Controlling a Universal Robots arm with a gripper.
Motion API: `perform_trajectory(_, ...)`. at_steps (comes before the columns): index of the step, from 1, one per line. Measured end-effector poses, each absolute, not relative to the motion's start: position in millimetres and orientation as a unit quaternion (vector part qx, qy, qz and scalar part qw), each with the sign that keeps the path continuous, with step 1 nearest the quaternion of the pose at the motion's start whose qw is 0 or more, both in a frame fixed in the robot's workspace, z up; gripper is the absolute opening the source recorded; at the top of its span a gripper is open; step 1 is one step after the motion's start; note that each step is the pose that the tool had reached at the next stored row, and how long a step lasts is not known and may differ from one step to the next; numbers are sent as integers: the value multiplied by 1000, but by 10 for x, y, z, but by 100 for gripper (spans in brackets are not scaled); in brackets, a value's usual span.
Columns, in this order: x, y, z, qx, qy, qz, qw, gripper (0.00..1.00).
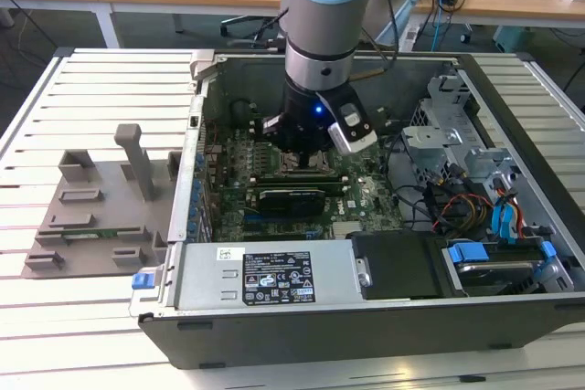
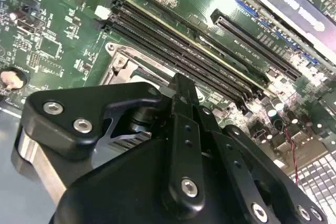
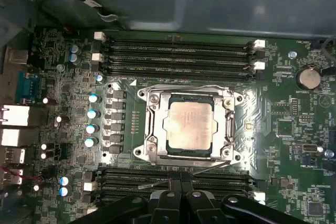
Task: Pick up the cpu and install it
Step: 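Install the second cpu locking lever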
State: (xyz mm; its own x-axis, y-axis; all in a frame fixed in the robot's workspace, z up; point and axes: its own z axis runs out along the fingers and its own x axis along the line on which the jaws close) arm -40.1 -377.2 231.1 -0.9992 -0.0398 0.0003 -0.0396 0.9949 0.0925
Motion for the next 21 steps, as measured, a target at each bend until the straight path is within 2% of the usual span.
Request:
perform_trajectory(15, -433, -3763, 2097, 20, -999, -46, 1, 11)
perform_trajectory(21, -661, -3718, 2045, 20, -999, -46, 1, 11)
